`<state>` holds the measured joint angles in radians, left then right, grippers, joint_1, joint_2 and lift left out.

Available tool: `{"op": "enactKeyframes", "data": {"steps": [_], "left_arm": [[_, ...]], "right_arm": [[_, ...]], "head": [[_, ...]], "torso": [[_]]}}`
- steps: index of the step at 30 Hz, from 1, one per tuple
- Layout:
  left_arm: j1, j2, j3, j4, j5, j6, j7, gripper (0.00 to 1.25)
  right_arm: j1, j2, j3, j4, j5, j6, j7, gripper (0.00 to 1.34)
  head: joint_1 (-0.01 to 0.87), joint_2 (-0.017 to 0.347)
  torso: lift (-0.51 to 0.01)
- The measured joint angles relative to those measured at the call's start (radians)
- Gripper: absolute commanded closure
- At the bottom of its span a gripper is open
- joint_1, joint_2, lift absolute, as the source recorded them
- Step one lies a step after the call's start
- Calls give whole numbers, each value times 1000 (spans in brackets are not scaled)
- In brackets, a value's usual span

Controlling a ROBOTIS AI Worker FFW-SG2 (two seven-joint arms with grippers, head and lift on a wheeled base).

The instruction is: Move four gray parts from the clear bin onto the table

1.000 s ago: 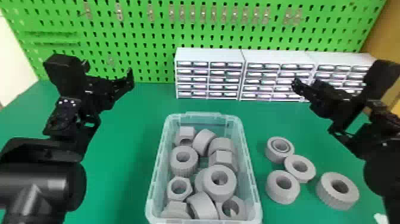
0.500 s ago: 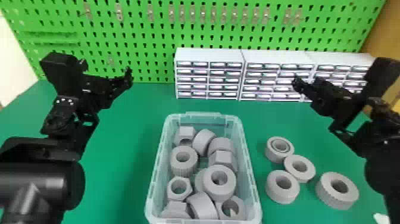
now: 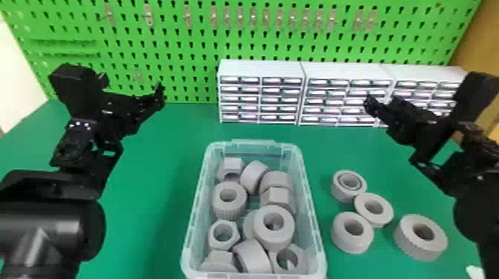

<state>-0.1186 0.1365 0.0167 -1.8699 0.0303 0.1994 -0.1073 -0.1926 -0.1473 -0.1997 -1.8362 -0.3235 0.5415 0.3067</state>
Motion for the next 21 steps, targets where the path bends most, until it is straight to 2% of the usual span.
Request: {"op": "enactKeyframes", "data": {"steps": [21], "left_arm": [[-1,0,1,0,-1,0,0,107]], "right_arm": [[0,3,6,0,4,-1,0,510]], "head": [[678,34]], "torso": [[-50]]}}
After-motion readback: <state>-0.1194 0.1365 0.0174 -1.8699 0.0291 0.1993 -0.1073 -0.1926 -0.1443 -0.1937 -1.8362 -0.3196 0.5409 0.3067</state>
